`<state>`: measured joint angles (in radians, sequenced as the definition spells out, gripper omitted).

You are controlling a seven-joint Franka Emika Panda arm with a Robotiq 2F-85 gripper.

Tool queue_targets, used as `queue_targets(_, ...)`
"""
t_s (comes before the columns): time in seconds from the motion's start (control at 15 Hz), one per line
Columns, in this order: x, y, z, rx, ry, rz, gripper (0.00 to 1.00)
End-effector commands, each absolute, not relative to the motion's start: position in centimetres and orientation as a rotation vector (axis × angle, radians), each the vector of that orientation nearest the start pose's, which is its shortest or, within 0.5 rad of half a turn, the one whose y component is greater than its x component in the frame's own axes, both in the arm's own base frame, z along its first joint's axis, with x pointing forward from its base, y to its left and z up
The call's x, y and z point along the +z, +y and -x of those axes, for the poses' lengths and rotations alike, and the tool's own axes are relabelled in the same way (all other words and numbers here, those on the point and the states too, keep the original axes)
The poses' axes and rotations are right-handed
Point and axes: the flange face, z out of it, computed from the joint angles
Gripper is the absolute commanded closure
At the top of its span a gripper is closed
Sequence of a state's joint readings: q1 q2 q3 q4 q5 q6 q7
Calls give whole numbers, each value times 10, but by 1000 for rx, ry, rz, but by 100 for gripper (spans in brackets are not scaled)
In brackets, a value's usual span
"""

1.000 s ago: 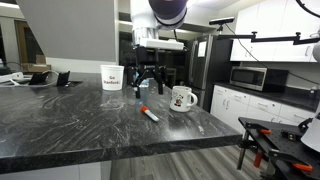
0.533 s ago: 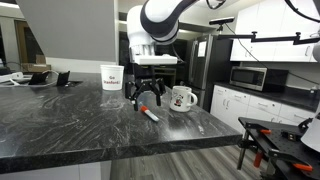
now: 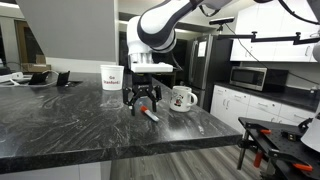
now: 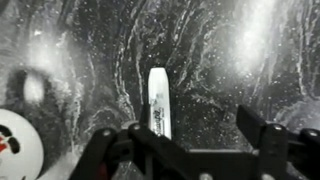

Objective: Pick up the marker and put it in the white mug on the table

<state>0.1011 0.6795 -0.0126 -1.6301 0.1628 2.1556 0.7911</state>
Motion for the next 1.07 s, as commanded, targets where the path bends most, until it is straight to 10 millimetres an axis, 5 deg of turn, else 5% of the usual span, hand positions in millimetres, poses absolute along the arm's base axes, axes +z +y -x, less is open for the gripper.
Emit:
queue_targets(0.0,212,62,-669,260,1194,2819,9)
queue_targets(0.33,201,59,-659,190,1166,2811,12)
queue_targets(0.53,191,60,-647,154,1168,2801,22)
queue_targets(0.67,193,57,-638,133,1184,2782,46)
queue_targets(1.0,202,53,-627,94,1205,2766,81)
